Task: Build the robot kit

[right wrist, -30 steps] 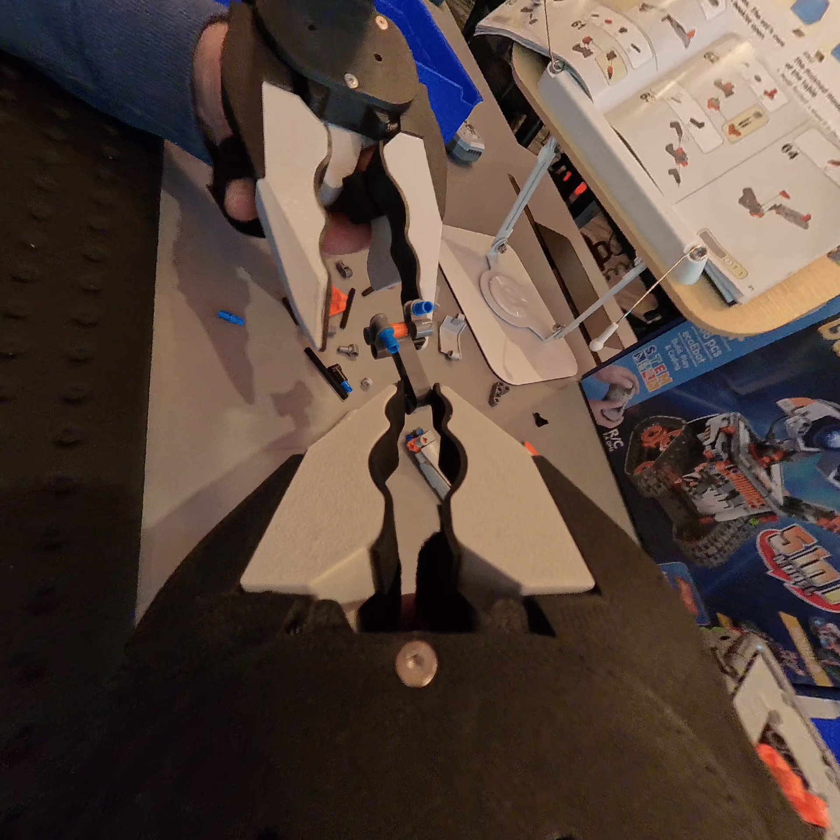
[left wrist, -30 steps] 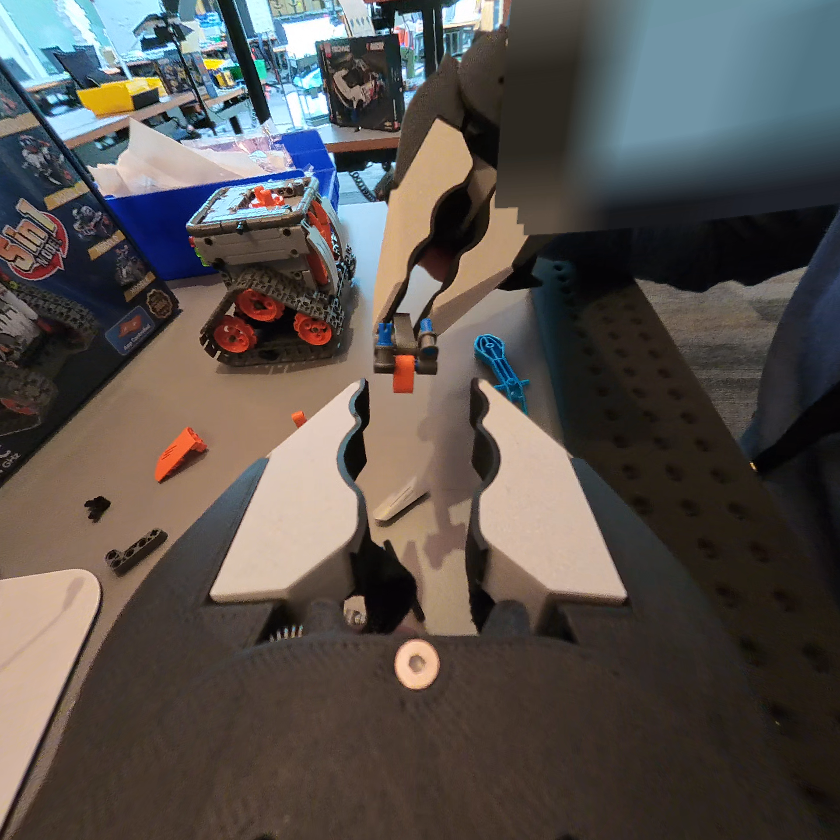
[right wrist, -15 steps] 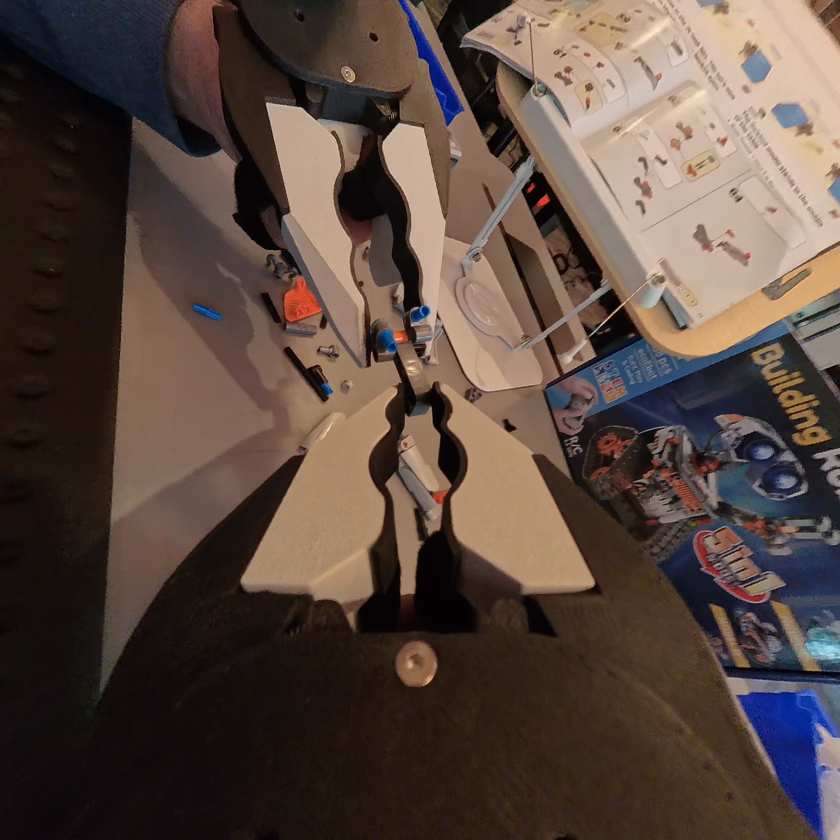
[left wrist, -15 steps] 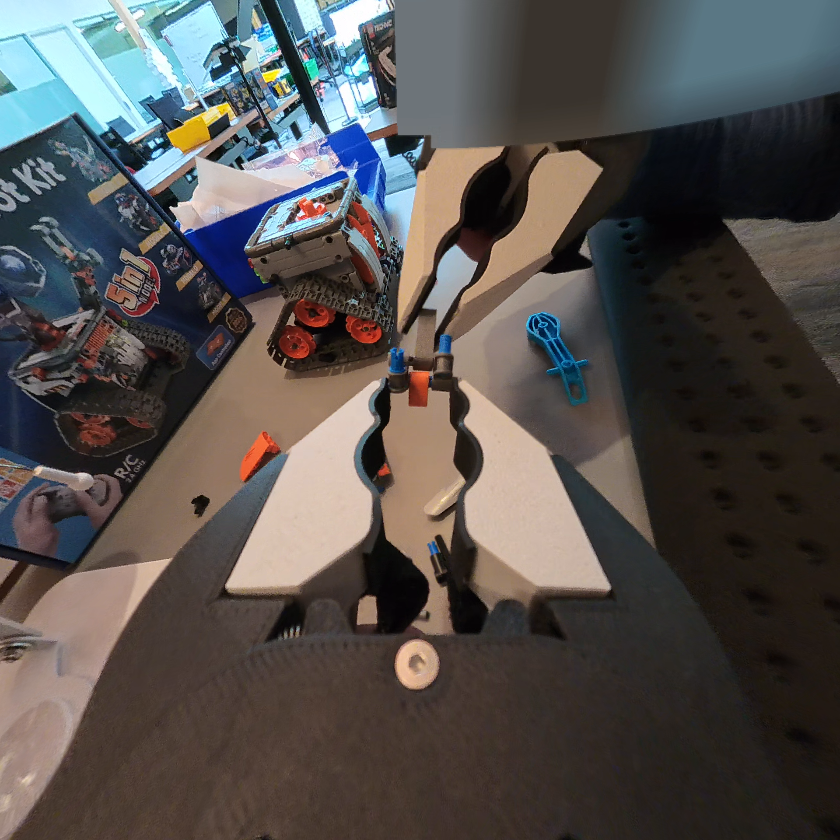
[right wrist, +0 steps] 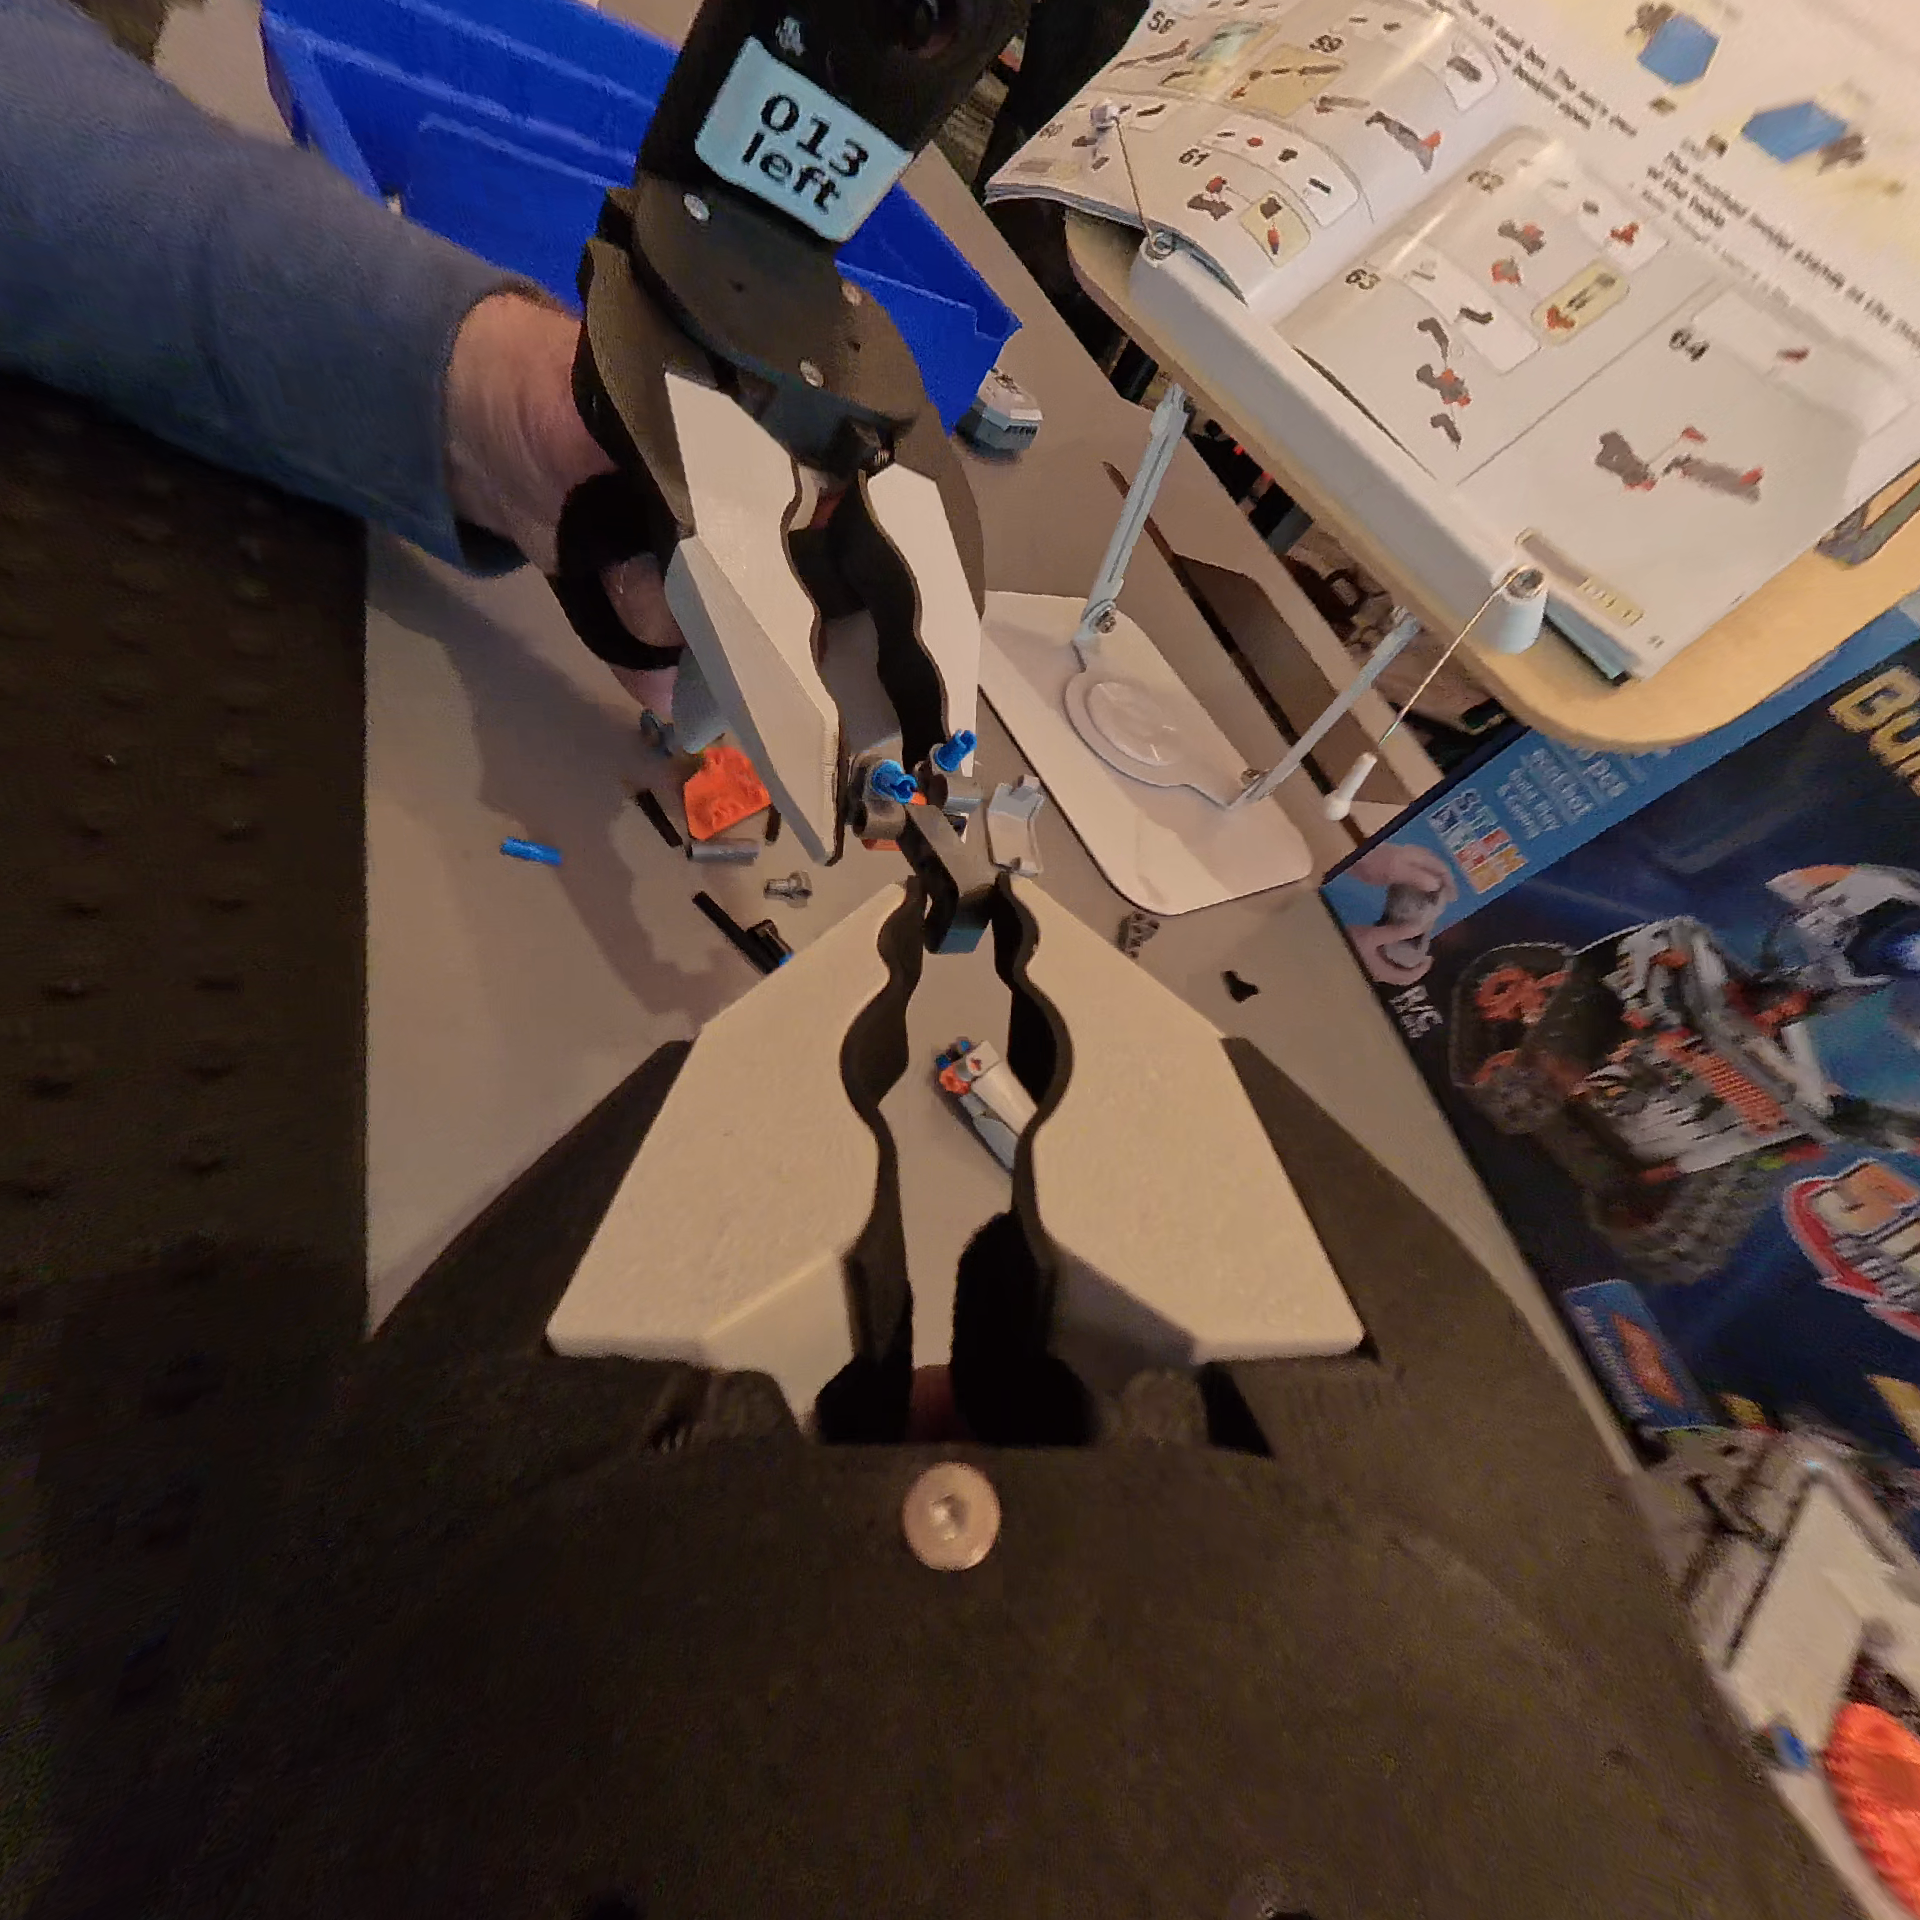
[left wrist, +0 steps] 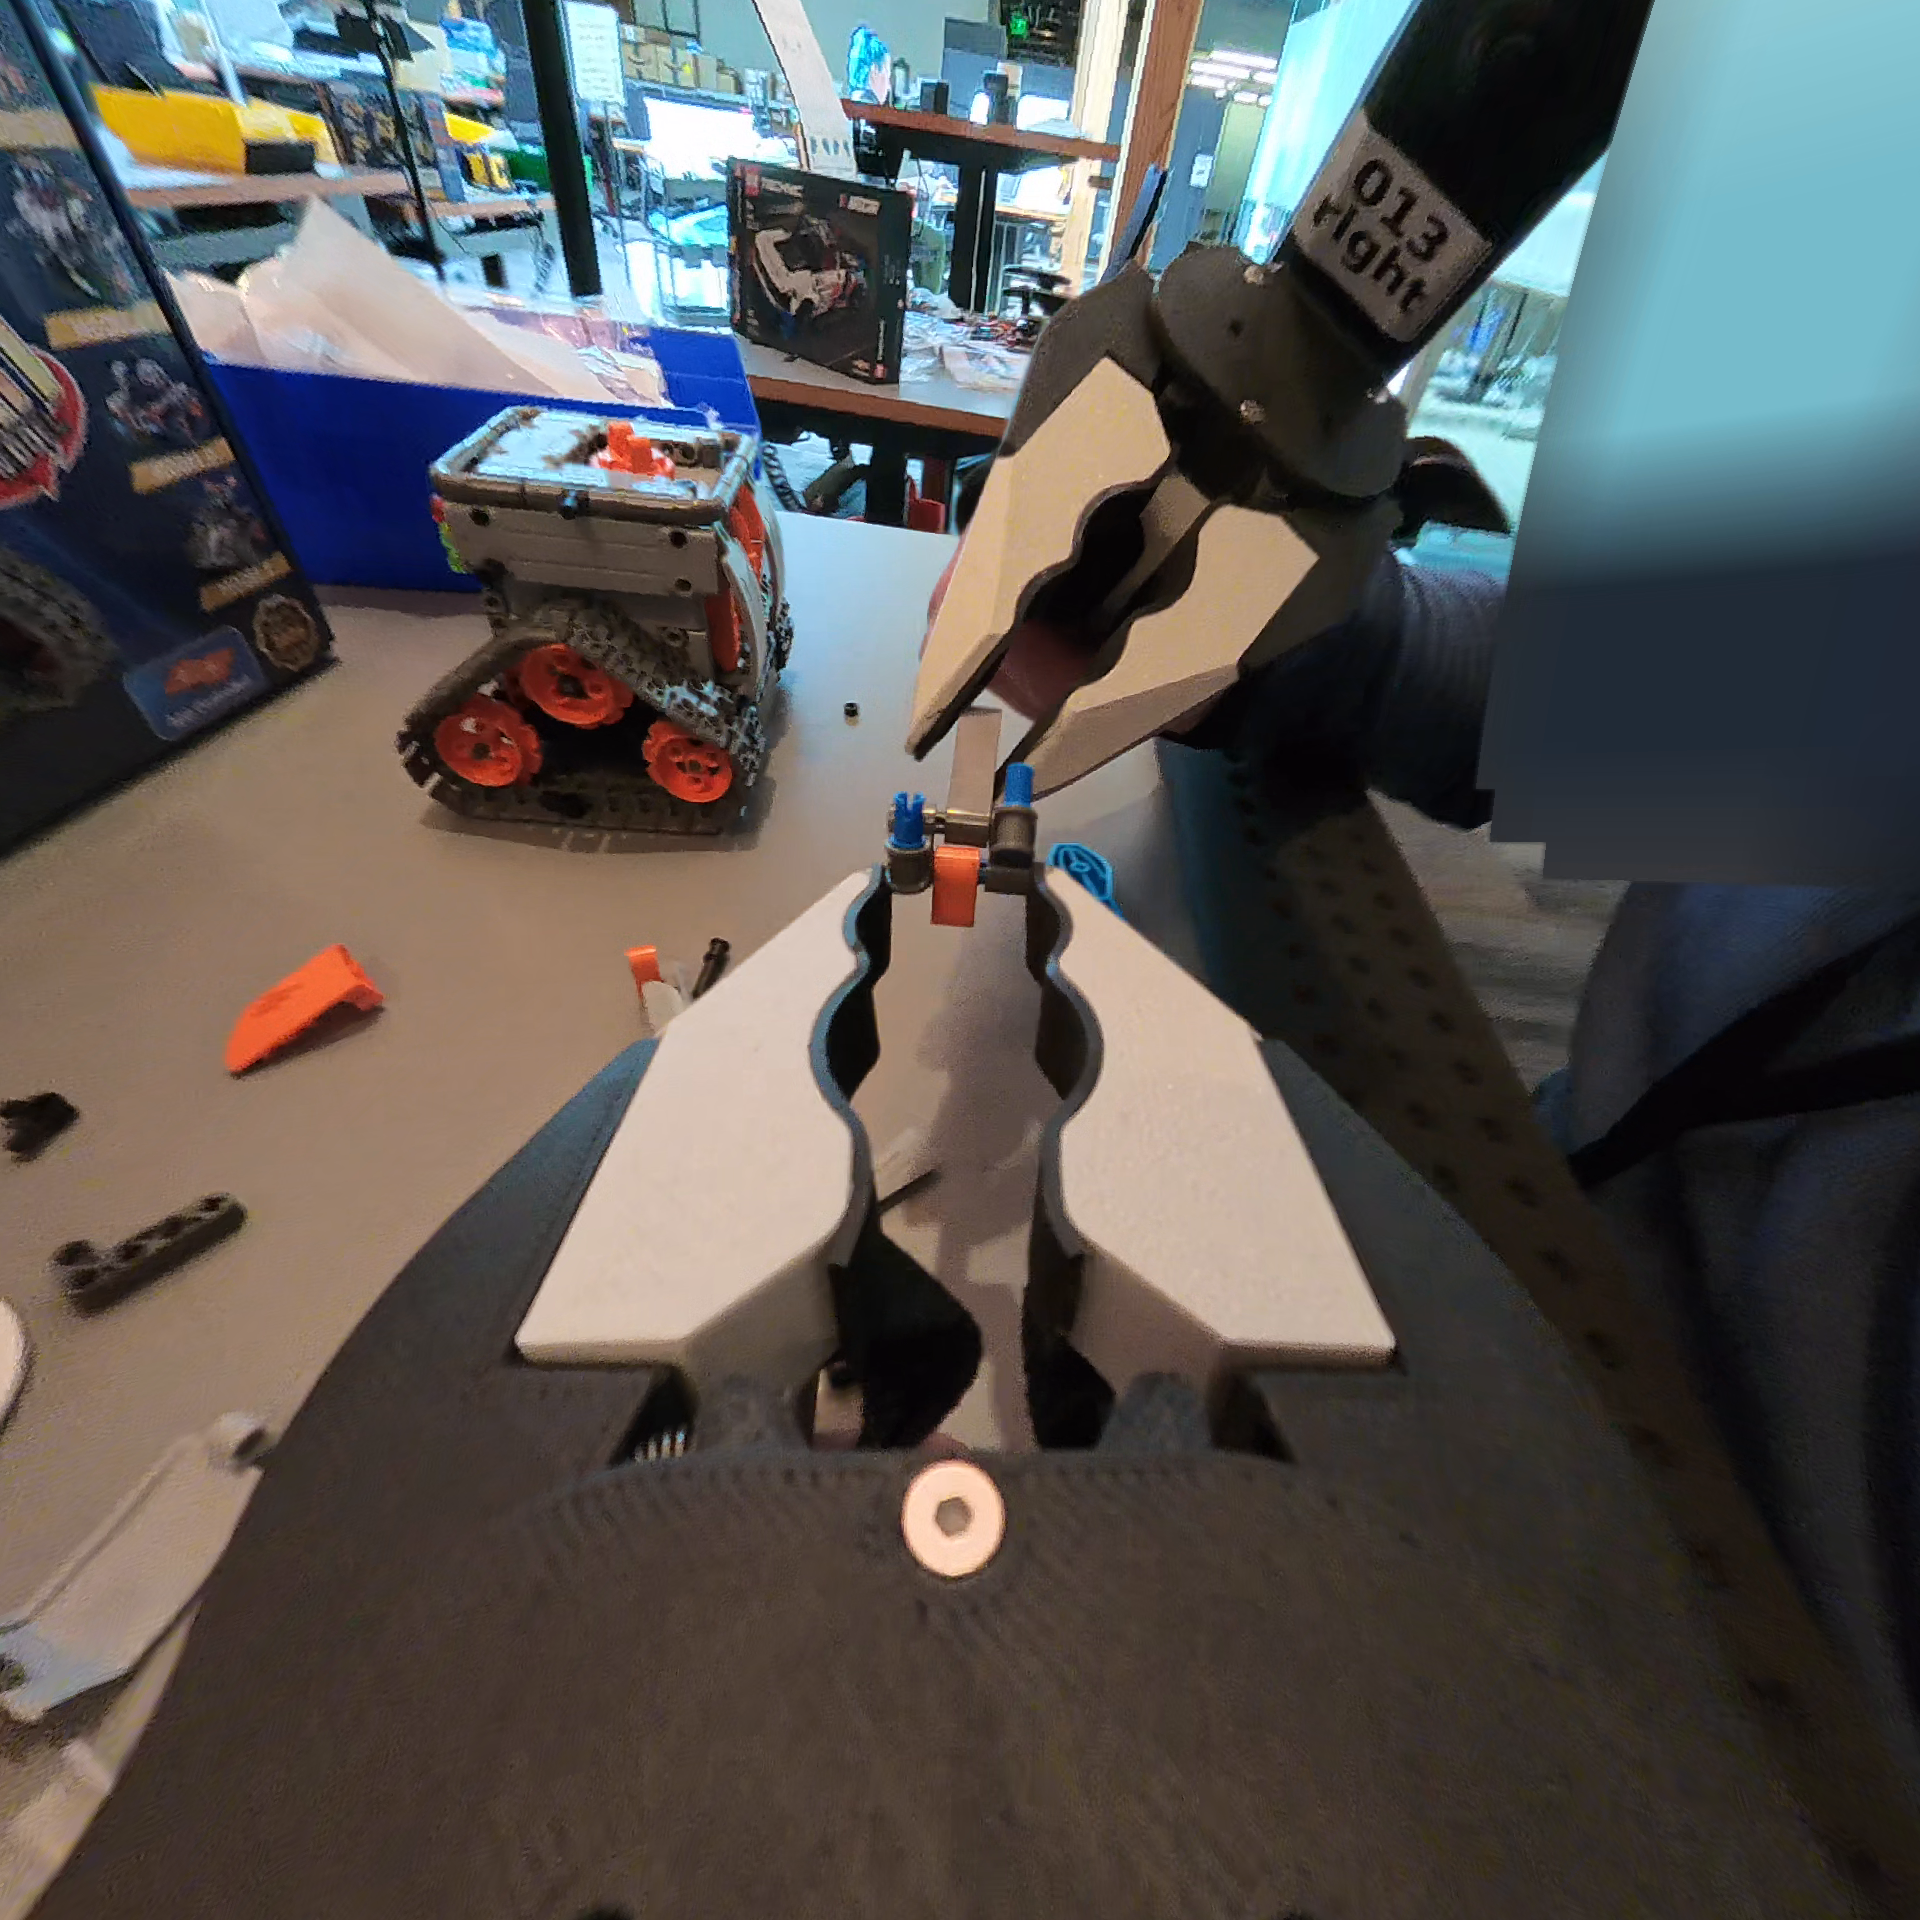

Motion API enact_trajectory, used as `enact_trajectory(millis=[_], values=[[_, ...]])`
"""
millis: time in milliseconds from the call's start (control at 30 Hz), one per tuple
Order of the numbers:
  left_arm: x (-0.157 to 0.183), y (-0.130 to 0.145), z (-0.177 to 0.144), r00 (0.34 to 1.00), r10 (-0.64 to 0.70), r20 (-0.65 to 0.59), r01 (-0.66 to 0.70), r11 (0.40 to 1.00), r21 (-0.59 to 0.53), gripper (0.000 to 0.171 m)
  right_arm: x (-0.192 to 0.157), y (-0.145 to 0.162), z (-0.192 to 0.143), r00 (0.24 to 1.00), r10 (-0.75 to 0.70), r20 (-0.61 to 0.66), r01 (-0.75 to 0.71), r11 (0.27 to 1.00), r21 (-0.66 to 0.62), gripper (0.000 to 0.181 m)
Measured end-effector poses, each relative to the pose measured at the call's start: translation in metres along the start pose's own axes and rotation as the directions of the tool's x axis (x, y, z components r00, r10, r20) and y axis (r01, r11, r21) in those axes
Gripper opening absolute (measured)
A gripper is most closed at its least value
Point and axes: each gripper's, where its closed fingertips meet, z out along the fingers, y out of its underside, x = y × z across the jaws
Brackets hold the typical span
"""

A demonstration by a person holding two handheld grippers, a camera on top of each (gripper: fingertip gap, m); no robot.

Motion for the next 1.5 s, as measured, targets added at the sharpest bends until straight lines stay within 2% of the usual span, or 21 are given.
enact_trajectory(millis=[100,167,467,533,633,733,867,967,1100,1200,1333,1433,1500], values=[[0.000,0.000,0.001,0.994,-0.098,-0.043,0.098,0.995,0.008,0.024,0.001,0.001,0.000,0.995,0.092,0.042,-0.093,0.996,0.009,0.011],[0.000,0.000,0.001,0.992,-0.116,-0.055,0.117,0.993,0.008,0.024,0.000,0.002,0.001,0.991,0.120,0.060,-0.121,0.993,0.013,0.011],[0.005,0.001,0.001,0.995,-0.071,-0.067,0.070,0.998,-0.004,0.024,-0.007,-0.004,-0.001,0.962,0.216,0.168,-0.229,0.971,0.063,0.010],[-0.002,0.000,0.001,1.000,-0.031,-0.003,0.031,0.999,0.004,0.020,-0.004,-0.006,-0.002,0.971,0.195,0.137,-0.207,0.975,0.080,0.006],[-0.014,-0.002,-0.002,0.993,0.044,0.106,-0.044,0.999,-0.004,0.033,0.003,-0.007,-0.001,0.999,0.039,0.009,-0.040,0.994,0.097,0.005],[-0.018,-0.007,-0.005,0.973,0.145,0.181,-0.146,0.989,-0.007,0.034,0.007,-0.010,-0.001,0.995,-0.050,-0.084,0.058,0.993,0.102,0.005],[-0.022,-0.014,-0.006,0.915,0.264,0.304,-0.267,0.963,-0.030,0.024,0.015,-0.019,-0.004,0.968,-0.133,-0.212,0.161,0.980,0.119,0.006],[-0.023,-0.022,-0.007,0.881,0.295,0.371,-0.309,0.951,-0.022,0.018,0.014,-0.018,0.000,0.952,-0.173,-0.252,0.205,0.973,0.108,0.006],[-0.025,-0.021,-0.007,0.873,0.301,0.383,-0.313,0.949,-0.032,0.019,0.015,-0.017,0.003,0.935,-0.202,-0.291,0.240,0.966,0.100,0.006],[-0.024,-0.021,-0.008,0.826,0.380,0.416,-0.384,0.920,-0.078,0.018,0.014,-0.018,0.004,0.913,-0.255,-0.317,0.294,0.952,0.081,0.006],[-0.026,-0.019,-0.009,0.760,0.476,0.442,-0.454,0.876,-0.164,0.018,0.013,-0.017,0.005,0.930,-0.225,-0.292,0.261,0.961,0.092,0.006],[-0.033,-0.019,-0.016,0.675,0.570,0.469,-0.519,0.818,-0.248,0.030,0.012,-0.014,0.005,0.971,-0.134,-0.201,0.162,0.978,0.134,0.006],[-0.029,-0.021,-0.018,0.655,0.610,0.447,-0.556,0.789,-0.262,0.039,0.007,-0.014,0.003,0.987,-0.101,-0.126,0.122,0.978,0.170,0.006]])
